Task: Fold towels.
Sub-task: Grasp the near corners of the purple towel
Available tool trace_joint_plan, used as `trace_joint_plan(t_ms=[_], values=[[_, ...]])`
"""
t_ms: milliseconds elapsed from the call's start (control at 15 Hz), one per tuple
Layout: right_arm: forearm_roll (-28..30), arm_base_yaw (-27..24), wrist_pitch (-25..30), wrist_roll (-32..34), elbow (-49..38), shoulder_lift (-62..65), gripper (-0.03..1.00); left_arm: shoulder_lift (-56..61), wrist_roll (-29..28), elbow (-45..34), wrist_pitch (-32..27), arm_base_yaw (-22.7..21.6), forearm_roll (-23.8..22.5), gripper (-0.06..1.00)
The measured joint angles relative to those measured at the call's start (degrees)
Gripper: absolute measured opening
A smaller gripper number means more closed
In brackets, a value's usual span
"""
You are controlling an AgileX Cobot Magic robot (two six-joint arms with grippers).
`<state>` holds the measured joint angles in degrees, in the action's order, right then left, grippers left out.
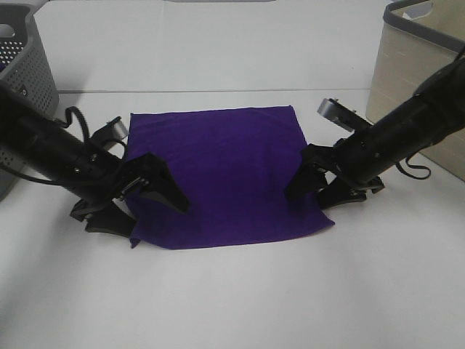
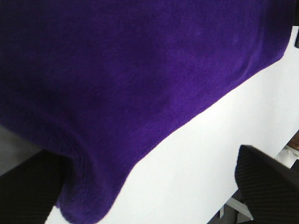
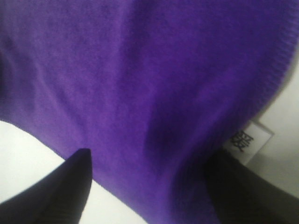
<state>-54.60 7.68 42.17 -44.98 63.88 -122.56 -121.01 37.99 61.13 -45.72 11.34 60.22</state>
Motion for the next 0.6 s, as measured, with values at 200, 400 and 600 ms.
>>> trace_joint_plan(t_ms=[200, 400, 600], values=[[7.0, 5.6, -2.5, 10.1, 4.5, -2.4, 0.35, -4.4, -12.9, 8.8, -2.7, 4.4, -10.3, 0.56], [8.7, 5.7, -2.9, 11.9, 4.8, -2.9, 0.03, -5.6, -15.1, 9.9, -2.2, 4.6, -14.6, 0.05], [8.8, 5.7, -1.6, 11.9, 5.0, -2.8, 0.03, -5.6, -15.1, 10.0, -2.3, 4.8, -15.4, 0.00]])
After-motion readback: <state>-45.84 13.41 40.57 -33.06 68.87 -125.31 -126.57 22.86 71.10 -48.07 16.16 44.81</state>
